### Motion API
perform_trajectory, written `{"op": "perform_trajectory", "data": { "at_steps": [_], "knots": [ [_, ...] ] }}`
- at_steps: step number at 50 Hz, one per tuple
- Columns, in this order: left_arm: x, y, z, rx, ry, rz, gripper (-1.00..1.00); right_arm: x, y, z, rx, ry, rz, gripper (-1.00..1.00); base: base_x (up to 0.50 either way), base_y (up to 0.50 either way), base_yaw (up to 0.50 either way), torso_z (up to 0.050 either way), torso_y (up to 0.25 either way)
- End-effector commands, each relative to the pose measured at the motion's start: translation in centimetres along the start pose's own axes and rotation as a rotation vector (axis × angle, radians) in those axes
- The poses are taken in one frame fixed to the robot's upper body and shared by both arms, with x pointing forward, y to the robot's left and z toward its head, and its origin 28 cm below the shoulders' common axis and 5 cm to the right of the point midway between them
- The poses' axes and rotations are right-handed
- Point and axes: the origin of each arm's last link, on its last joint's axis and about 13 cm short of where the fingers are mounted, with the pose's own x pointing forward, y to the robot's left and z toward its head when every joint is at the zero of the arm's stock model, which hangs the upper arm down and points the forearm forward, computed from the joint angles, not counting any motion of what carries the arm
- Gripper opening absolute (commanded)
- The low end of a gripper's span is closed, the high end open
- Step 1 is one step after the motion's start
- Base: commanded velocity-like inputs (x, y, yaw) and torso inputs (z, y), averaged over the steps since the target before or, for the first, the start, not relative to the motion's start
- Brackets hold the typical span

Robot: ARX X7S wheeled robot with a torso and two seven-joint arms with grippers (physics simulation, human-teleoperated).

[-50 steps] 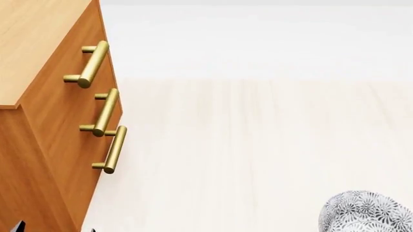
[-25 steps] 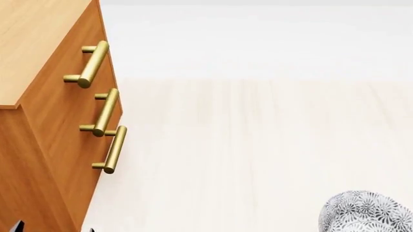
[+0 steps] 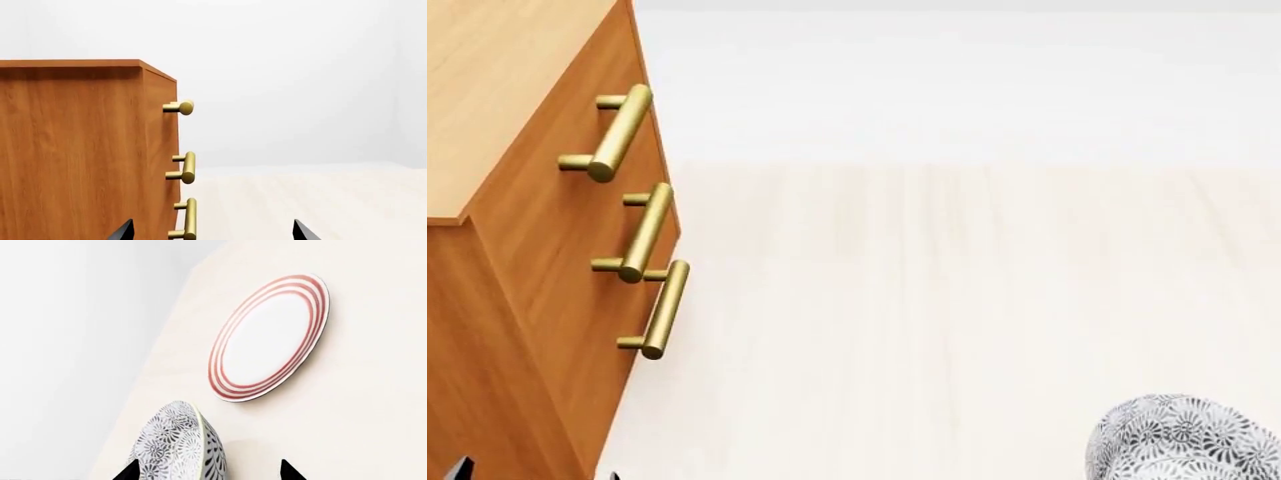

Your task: Put the bowl on top of the cabinet.

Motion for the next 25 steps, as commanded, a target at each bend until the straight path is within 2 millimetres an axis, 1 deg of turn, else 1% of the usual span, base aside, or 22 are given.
{"op": "perform_trajectory", "data": {
  "at_steps": [1, 14, 25],
  "knots": [
    [0.0, 0.0, 0.0, 0.001, -0.001, 0.000, 1.00, 0.3, 0.0, -0.1, -0.002, 0.038, -0.023, 1.00, 0.00, 0.00, 0.00, 0.000, 0.000],
    [0.1, 0.0, -0.1, -0.001, 0.003, -0.001, 1.00, 0.5, 0.4, -0.5, -0.068, 0.060, 0.025, 1.00, 0.00, 0.00, 0.00, 0.000, 0.000],
    [0.1, 0.0, -0.1, -0.004, 0.004, -0.003, 1.00, 1.3, 0.5, -0.3, -0.050, 0.051, -0.003, 1.00, 0.00, 0.00, 0.00, 0.000, 0.000]
  ]
}}
